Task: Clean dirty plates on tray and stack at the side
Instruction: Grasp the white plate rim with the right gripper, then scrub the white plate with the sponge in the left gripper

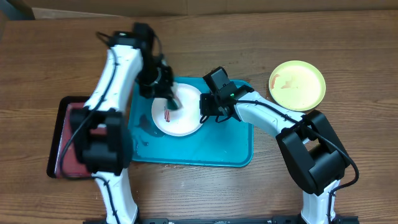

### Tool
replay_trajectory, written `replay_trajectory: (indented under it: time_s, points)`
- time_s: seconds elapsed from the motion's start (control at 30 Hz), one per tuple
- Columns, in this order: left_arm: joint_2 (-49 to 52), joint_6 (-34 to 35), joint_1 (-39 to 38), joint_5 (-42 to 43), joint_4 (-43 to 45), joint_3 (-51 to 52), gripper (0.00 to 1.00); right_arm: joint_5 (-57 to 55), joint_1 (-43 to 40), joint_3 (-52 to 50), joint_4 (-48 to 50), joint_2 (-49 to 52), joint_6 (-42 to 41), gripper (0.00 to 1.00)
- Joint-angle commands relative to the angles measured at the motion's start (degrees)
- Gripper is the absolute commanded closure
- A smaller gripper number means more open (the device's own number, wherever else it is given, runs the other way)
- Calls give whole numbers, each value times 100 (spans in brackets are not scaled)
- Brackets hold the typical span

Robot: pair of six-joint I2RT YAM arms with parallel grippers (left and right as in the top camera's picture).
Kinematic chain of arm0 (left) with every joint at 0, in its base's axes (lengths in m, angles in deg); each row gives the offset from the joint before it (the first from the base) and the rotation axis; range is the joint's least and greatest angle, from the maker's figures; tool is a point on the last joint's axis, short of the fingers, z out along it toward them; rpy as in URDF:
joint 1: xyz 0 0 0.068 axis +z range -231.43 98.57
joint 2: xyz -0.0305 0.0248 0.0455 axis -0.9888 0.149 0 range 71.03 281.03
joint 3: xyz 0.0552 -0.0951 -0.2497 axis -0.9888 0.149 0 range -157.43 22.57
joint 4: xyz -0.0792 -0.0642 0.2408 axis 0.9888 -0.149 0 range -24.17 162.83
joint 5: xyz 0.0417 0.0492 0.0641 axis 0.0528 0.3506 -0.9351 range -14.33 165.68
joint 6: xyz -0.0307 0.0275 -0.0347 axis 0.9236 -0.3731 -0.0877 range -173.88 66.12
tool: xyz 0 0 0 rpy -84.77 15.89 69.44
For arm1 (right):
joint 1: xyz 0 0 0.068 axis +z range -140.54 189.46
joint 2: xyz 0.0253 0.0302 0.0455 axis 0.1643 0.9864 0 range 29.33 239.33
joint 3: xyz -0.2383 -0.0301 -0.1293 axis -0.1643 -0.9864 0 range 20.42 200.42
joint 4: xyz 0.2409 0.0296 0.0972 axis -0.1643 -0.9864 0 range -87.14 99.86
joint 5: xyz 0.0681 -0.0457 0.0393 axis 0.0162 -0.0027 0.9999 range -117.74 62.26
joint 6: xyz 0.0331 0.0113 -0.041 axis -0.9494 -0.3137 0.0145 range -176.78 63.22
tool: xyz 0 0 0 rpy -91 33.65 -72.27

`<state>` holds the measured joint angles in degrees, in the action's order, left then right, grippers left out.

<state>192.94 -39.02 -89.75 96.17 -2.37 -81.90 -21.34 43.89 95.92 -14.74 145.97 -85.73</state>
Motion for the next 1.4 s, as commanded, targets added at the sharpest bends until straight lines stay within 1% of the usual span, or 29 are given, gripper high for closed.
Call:
replay_trajectory:
  time_s: [0.0, 0.23, 0.33, 0.5, 0.6, 0.73, 0.83, 0.93, 1.0, 1.03, 1.13, 1.23, 1.3, 1.37]
  points:
    - [472, -205, -365, 243, 111, 24, 96, -356, -11, -28, 57, 52, -114, 96]
    - [1119, -199, -511, 240, 367, 24, 96, -380, -11, -28, 48, 52, -114, 96]
    - [1368, -160, -509, -72, 415, 24, 96, -380, -11, -28, 48, 52, -111, 96]
    - [1585, 474, -496, -1786, 275, 24, 96, -378, -11, -28, -44, 52, -111, 96]
    - [1572, 813, -446, -2710, 33, -39, 96, -380, -11, -28, -122, 52, -111, 96]
    - [1565, 1226, -321, -3718, -455, -306, 95, -380, -11, -28, -162, 52, -111, 96]
    - [1565, 1390, -197, -4103, -800, -645, 96, -380, -11, -28, -162, 52, -109, 96]
    - [1565, 1388, -114, -4028, -975, -1071, 96, -380, -11, -28, -160, 52, -111, 96]
    - [1565, 1233, -85, -3613, -1005, -1515, 96, -378, -11, -28, -162, 52, -111, 96]
    - [1565, 1086, -85, -3338, -979, -1633, 96, -378, -11, -28, -162, 52, -111, 96]
    - [1565, 485, -87, -2059, -682, -1836, 96, -378, -11, -28, -162, 52, -111, 96]
    - [1567, -15, -151, -553, -267, -1773, 96, -378, -11, -28, -160, 52, -111, 96]
    - [1567, -118, -234, -81, -68, -1663, 96, -378, -11, -28, -157, 52, -111, 96]
    - [1578, -107, -352, 15, 48, -1532, 96, -378, -11, -28, -157, 52, -111, 96]
